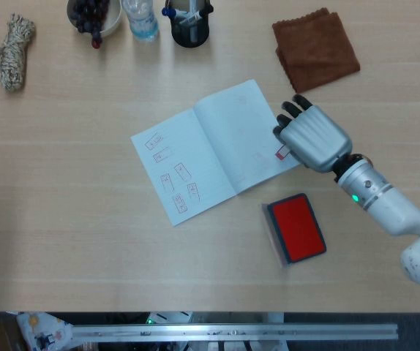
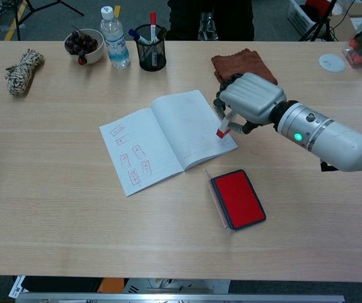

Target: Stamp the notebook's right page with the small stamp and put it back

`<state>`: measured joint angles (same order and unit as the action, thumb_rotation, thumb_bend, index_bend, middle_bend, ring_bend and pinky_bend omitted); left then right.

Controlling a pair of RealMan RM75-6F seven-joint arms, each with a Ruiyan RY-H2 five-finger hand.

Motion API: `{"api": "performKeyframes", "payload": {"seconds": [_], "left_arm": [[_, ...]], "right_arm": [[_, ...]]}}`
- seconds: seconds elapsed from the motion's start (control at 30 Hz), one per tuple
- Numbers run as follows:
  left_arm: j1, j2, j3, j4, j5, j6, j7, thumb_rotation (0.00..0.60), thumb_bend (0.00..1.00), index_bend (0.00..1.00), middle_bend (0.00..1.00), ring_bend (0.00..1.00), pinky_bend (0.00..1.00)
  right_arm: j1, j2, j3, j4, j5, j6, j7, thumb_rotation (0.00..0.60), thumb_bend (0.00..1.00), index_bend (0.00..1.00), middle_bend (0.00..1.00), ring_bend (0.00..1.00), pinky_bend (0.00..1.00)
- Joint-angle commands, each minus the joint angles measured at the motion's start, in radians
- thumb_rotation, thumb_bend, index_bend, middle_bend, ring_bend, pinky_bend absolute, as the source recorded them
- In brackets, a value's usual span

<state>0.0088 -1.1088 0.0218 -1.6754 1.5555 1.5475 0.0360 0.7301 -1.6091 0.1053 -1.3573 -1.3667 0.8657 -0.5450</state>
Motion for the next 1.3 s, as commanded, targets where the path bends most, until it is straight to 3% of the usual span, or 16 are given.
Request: {"api": "performKeyframes", "payload": {"seconds": [0.03, 0.53, 0.9, 1.3], "left_arm": [[0.0, 0.001, 0.0, 0.0, 0.0, 0.0, -0.001, 0.6, 0.28, 0.14, 0.11, 0.1, 0.03], [0.0, 0.004, 0.0, 0.001, -0.001, -0.005, -0.005, 0.6, 0.28, 0.14, 0.11, 0.1, 0.03], [0.002, 0.004, 0.0, 0.008, -0.007, -0.008, -0.011, 0.6, 0.28, 0.14, 0.11, 0.1, 0.03], [0.003, 0.002, -0.002, 0.017, -0.013, -0.009, -0.017, 0.6, 0.28, 0.14, 0.11, 0.1, 0.03]], "right_arm": [[0.013, -0.03, 0.0, 0.024, 0.01, -0.005, -0.016, 0.6, 0.37, 0.69, 0.44, 0.23, 0.19], [0.039, -0.13, -0.023, 0.137, 0.0, 0.002, -0.022, 0.6, 0.37, 0.76, 0.49, 0.27, 0.19], [0.041, -0.191, -0.036, 0.228, -0.024, 0.023, 0.013, 0.6, 0.49, 0.87, 0.57, 0.33, 0.2], [0.042, -0.224, -0.04, 0.273, -0.035, 0.028, 0.035, 0.6, 0.51, 0.89, 0.59, 0.34, 0.2]]}}
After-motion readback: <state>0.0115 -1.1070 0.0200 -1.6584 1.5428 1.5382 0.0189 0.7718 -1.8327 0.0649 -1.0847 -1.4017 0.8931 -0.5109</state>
